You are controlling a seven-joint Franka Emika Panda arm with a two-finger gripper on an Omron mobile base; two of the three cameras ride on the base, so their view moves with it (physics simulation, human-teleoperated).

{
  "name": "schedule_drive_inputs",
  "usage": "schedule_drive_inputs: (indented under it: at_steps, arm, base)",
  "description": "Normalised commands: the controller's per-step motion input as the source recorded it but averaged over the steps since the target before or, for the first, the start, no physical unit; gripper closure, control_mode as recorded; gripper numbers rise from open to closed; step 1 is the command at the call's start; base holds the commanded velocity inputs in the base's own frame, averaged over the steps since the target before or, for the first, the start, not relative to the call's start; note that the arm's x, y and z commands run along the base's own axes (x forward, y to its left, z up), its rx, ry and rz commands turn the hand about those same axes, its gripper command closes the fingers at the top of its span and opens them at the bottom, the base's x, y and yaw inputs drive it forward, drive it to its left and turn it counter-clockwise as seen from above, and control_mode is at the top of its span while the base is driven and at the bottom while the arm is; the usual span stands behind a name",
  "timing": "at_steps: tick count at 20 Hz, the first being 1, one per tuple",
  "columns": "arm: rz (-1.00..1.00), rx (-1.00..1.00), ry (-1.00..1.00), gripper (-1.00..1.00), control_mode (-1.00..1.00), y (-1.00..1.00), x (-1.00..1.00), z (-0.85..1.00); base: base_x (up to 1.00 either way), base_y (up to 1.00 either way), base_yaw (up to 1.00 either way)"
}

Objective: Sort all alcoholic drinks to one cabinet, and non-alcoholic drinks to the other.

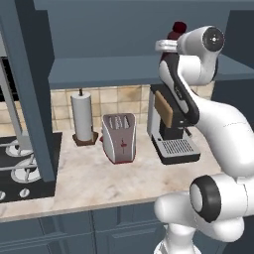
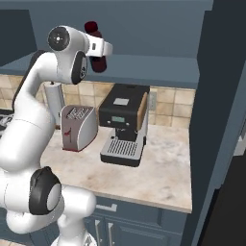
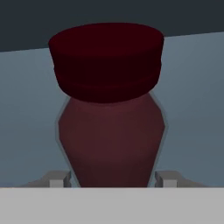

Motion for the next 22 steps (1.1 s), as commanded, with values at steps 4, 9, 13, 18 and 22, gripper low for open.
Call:
schedule_drive_inputs:
  at_steps: [4,9,13,18,22]
  arm:
    - [0.00,0.00,0.00,1.00,-1.00,-0.10,0.75,-0.35]
    - [0.00,0.00,0.00,1.00,-1.00,-0.02,0.59,-0.38]
    - [0.00,0.00,0.00,1.00,-1.00,0.00,0.43,-0.36]
    - [0.00,0.00,0.00,-1.00,-1.00,0.00,0.05,-0.30]
    - [0.00,0.00,0.00,-1.00,-1.00,0.00,0.00,-0.16]
  base:
    - [0.00,0.00,0.00]
    - [0.00,0.00,0.00]
    - [0.00,0.00,0.00]
    - [0.00,0.00,0.00]
    - [0.00,0.00,0.00]
